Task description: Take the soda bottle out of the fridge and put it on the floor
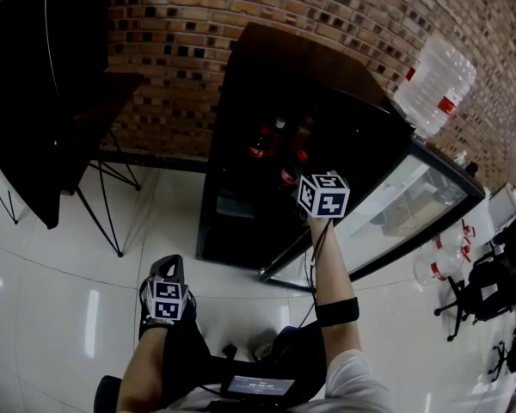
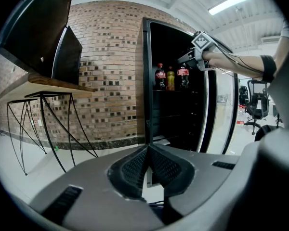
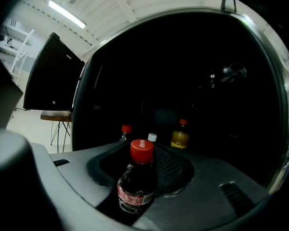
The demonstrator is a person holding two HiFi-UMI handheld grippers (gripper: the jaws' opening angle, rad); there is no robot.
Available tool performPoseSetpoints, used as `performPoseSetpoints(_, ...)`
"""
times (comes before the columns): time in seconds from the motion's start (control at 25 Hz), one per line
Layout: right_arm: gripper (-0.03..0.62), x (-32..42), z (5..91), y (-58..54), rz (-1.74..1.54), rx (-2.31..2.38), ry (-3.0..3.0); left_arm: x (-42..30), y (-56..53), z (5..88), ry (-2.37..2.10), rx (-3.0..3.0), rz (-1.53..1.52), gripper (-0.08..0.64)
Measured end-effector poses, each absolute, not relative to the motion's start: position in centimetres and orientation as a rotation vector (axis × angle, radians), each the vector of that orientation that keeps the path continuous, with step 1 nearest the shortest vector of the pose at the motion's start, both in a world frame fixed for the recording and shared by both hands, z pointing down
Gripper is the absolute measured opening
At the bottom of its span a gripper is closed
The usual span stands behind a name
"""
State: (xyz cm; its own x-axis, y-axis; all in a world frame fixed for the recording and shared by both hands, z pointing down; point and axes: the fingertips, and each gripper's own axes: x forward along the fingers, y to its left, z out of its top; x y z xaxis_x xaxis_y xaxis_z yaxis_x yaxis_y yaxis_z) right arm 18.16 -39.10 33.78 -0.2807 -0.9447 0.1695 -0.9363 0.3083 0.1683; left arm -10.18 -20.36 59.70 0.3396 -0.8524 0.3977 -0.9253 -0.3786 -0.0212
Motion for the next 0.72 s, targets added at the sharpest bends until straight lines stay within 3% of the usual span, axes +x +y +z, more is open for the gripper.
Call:
performPoseSetpoints(0.32, 0.172, 16.9, 37.0, -33.3, -0.007, 1.606, -2.385, -9.8, -20.4, 60.0, -1.614, 2.394, 0.517, 0.000)
performPoseSetpoints(0.72, 0.172, 15.7, 47.4, -28.2, 0.157, 1.530, -2.360, -9.8, -20.5, 60.3, -1.616, 2.394, 0.530, 0.001)
